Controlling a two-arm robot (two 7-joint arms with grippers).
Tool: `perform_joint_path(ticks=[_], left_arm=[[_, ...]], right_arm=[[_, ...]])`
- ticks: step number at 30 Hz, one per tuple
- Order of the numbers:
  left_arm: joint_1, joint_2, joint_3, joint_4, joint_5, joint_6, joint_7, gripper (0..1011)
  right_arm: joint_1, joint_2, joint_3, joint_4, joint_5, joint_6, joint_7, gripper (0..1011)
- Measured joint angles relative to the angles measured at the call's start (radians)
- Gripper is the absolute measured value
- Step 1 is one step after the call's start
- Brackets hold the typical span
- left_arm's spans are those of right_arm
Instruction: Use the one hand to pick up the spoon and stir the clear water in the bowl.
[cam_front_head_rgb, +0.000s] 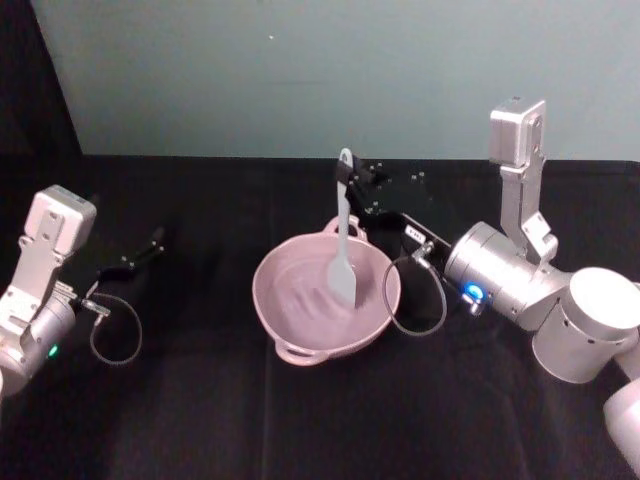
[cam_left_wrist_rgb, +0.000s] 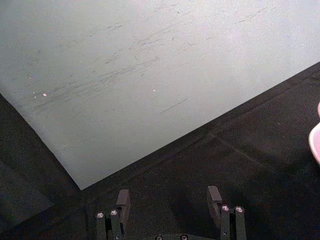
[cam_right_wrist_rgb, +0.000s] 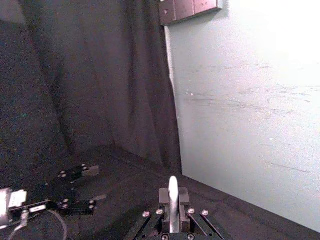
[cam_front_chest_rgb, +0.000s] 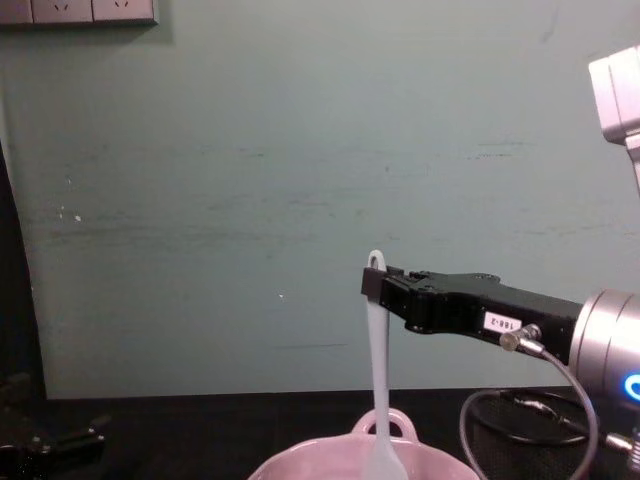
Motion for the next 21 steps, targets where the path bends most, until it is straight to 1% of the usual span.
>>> perform_joint_path(ticks=[6,12,15,21], left_arm=[[0.0,0.0,0.0,0.0,0.0,0.0,0.0,1011],[0.0,0.0,0.0,0.0,0.0,0.0,0.0,1011],[0.0,0.0,0.0,0.0,0.0,0.0,0.0,1011],[0.0,0.0,0.0,0.0,0.0,0.0,0.0,1011]], right_arm=[[-0.02,0.001,-0.015,-0.023,0.001,-0.003,0.006,110],[-0.021,-0.014,-0.041,-0.023,0.0,-0.005,0.019,110],[-0.011,-0.026,-0.055,-0.01,-0.001,-0.007,0.025,110],[0.034,-0.058,-0.078,0.04,-0.009,-0.009,0.033,110]])
